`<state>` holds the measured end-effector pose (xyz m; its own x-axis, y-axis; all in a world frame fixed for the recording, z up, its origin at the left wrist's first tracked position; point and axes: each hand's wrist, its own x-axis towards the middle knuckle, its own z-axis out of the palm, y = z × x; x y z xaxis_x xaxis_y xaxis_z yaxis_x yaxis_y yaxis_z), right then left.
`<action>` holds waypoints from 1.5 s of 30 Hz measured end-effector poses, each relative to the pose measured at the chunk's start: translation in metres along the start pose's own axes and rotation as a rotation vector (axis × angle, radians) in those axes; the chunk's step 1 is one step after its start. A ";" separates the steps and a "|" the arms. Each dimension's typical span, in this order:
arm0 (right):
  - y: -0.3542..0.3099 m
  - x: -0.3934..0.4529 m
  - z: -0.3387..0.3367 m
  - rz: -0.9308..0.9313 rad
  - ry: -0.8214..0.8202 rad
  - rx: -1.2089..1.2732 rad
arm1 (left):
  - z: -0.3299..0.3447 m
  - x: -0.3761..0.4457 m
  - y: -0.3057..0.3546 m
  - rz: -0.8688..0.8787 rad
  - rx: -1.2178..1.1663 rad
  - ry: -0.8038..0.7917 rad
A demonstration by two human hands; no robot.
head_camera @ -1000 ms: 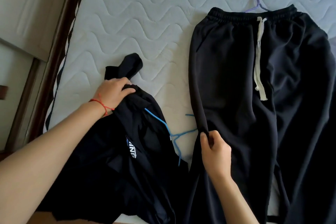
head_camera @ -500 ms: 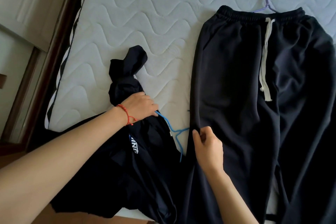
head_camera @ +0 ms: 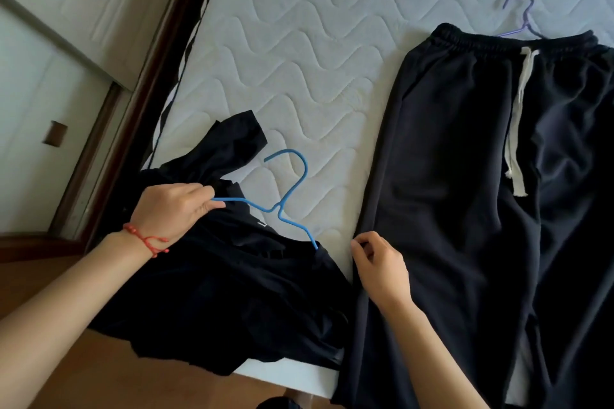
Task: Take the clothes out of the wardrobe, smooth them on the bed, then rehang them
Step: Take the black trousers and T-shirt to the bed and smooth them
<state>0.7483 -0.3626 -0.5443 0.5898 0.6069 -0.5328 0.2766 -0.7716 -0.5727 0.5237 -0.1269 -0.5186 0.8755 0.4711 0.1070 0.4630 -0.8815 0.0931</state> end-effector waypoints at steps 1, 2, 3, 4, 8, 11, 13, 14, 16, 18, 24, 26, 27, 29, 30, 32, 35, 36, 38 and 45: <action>-0.004 -0.002 -0.001 -0.018 -0.012 0.056 | -0.004 -0.003 0.003 0.000 0.016 0.021; -0.009 -0.006 -0.002 -0.048 -0.029 0.103 | -0.008 -0.006 0.006 -0.003 0.028 0.045; -0.015 -0.010 -0.003 -0.085 -0.055 0.132 | -0.013 -0.008 0.009 -0.008 0.038 0.074; -0.019 -0.016 -0.005 -0.129 -0.084 0.148 | -0.019 -0.011 0.011 -0.018 0.047 0.104; -0.037 -0.043 -0.009 -0.241 -0.183 0.167 | -0.058 -0.024 0.014 -0.101 0.089 0.198; -0.054 -0.069 -0.019 -0.324 -0.116 0.165 | -0.098 -0.040 0.018 -0.144 0.118 0.246; -0.069 -0.089 -0.031 -0.393 -0.040 0.161 | -0.127 -0.052 0.025 -0.187 0.125 0.297; -0.078 -0.099 -0.038 -0.432 0.000 0.156 | -0.143 -0.058 0.029 -0.203 0.132 0.335; -0.097 -0.121 -0.055 -0.513 0.067 0.148 | -0.176 -0.070 0.039 -0.227 0.165 0.419; -0.115 -0.143 -0.073 -0.597 0.128 0.137 | -0.208 -0.080 0.051 -0.255 0.195 0.496; -0.169 -0.202 -0.128 -0.834 0.295 0.106 | -0.298 -0.105 0.079 -0.331 0.218 0.695; -0.188 -0.222 -0.146 -0.904 0.343 0.110 | -0.330 -0.112 0.086 -0.348 0.220 0.768; -0.198 -0.232 -0.155 -0.937 0.370 0.109 | -0.346 -0.115 0.089 -0.354 0.221 0.804; -0.218 -0.252 -0.172 -1.015 0.428 0.113 | -0.380 -0.120 0.097 -0.351 0.219 0.870; -0.228 -0.263 -0.180 -1.059 0.454 0.120 | -0.398 -0.123 0.100 -0.345 0.210 0.898; -0.250 -0.284 -0.196 -1.129 0.509 0.127 | -0.431 -0.129 0.103 -0.341 0.170 0.938; -0.282 -0.317 -0.215 -1.230 0.629 0.093 | -0.477 -0.141 0.102 -0.358 0.134 0.984; -0.292 -0.329 -0.221 -1.265 0.675 0.075 | -0.490 -0.145 0.101 -0.358 0.126 1.008; -0.311 -0.355 -0.231 -1.308 0.771 0.053 | -0.516 -0.151 0.100 -0.344 0.098 1.060; -0.354 -0.438 -0.248 -1.299 1.024 0.085 | -0.587 -0.184 0.104 -0.216 -0.011 1.180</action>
<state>0.5804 -0.4025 0.0467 0.2454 0.4008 0.8827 0.9329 0.1499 -0.3274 0.3297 -0.2861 0.0526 0.1106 0.3527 0.9292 0.5782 -0.7832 0.2285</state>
